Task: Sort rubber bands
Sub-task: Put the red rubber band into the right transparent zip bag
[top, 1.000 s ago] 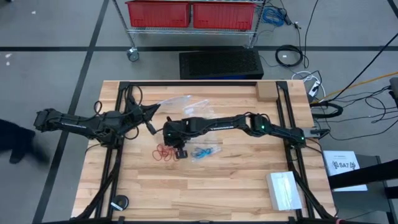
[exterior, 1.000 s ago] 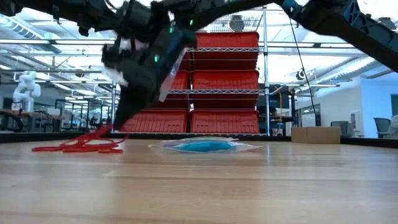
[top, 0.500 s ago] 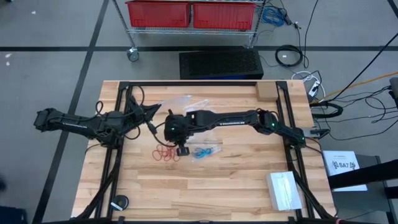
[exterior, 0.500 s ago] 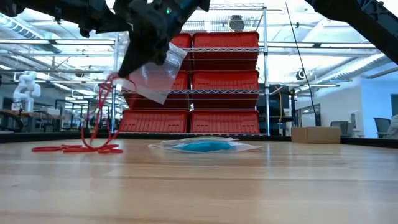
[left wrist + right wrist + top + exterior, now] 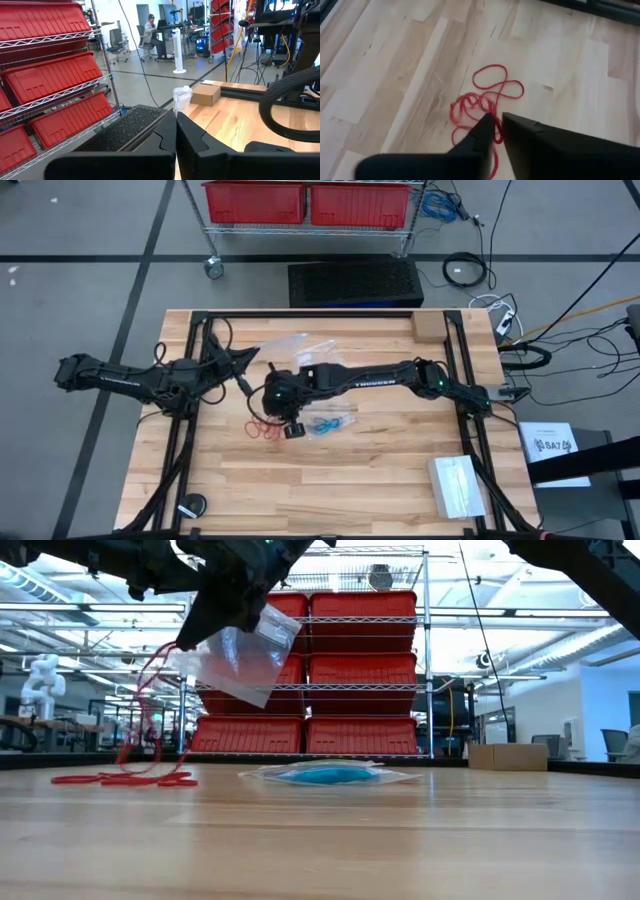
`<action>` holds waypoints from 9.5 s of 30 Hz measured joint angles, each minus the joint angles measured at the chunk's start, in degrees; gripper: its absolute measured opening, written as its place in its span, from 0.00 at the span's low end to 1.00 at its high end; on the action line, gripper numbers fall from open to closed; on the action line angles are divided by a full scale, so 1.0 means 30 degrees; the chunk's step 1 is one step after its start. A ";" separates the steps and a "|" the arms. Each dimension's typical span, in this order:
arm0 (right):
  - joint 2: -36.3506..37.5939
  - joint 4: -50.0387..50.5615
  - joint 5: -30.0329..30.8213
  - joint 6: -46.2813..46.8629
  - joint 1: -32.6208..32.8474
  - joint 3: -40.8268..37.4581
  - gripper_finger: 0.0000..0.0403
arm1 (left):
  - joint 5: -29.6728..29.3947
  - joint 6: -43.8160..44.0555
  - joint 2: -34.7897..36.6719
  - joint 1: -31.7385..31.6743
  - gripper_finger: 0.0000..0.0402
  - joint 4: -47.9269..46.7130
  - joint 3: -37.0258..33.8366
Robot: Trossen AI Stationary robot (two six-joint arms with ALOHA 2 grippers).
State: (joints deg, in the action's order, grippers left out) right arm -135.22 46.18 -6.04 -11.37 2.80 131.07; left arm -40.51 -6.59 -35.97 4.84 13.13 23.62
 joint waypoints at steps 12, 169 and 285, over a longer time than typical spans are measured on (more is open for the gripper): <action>0.0007 0.1389 0.0029 0.0033 -0.0307 -0.0638 0.46 | 0.0007 -0.0007 0.0000 0.0000 0.00 0.0000 0.0000; -0.0825 0.5203 0.1896 0.2759 0.2246 0.1090 0.01 | -0.0095 0.2579 -0.0184 0.0073 0.00 -0.2142 -0.0007; 0.7337 0.5556 1.3661 0.0567 0.1226 0.1151 0.00 | 0.6337 0.2683 -0.0648 0.0073 0.00 -0.1705 -0.0007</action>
State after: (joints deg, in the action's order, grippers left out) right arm -113.21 62.85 34.94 -9.67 6.48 134.52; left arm -21.50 1.46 -37.91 5.06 8.01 23.59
